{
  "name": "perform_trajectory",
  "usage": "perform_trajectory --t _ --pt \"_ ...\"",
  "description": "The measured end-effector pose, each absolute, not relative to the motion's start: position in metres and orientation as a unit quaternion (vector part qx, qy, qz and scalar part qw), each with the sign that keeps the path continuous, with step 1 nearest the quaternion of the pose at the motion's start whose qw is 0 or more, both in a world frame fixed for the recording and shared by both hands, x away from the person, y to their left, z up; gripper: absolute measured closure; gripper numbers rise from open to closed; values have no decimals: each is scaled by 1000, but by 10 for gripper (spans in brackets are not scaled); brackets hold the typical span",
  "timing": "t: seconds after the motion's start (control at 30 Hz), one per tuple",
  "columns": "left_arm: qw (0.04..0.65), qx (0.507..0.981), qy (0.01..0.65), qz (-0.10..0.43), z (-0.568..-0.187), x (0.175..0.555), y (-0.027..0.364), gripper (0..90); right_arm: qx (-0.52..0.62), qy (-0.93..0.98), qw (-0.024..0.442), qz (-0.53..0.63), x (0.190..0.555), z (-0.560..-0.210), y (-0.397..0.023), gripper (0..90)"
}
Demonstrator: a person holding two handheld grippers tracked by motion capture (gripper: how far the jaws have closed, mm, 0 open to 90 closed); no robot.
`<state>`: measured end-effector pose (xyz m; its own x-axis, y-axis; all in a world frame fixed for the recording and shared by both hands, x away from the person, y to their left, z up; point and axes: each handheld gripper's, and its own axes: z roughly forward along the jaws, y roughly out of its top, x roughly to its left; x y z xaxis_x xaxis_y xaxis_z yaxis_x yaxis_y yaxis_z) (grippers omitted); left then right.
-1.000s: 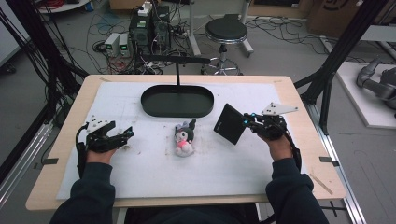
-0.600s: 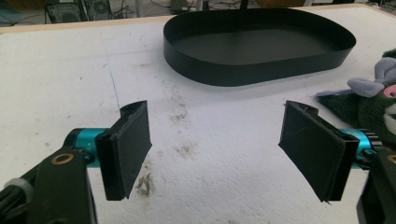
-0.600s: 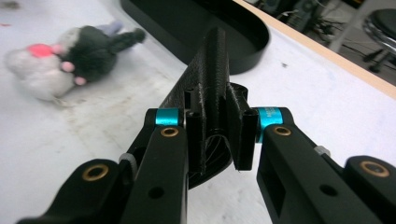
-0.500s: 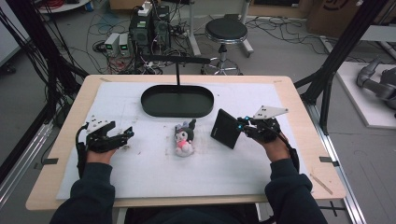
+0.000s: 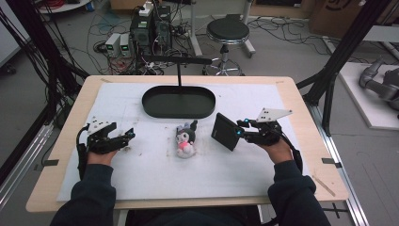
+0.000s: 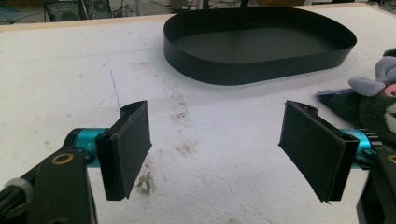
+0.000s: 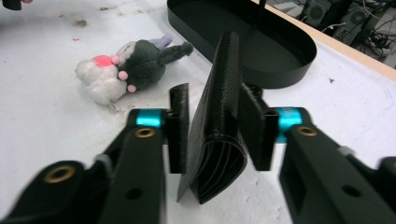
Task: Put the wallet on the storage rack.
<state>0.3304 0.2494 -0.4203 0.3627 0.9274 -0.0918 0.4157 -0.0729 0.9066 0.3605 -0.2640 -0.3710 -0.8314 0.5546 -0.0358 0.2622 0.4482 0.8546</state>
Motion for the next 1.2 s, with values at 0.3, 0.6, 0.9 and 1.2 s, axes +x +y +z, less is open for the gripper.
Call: perform_trajectory --t 0.3,0.6,0.9,1.2 --pt "468 681 494 272 -421 331 250 243 218 866 154 423 362 -382 -246 621" --pt "468 680 495 272 -421 331 250 243 233 867 157 412 365 -388 -242 547" --pt "466 680 496 271 -421 331 250 243 252 860 141 420 374 -396 -240 734" --pt "468 679 497 269 -422 332 250 243 308 825 154 447 387 -383 -241 769"
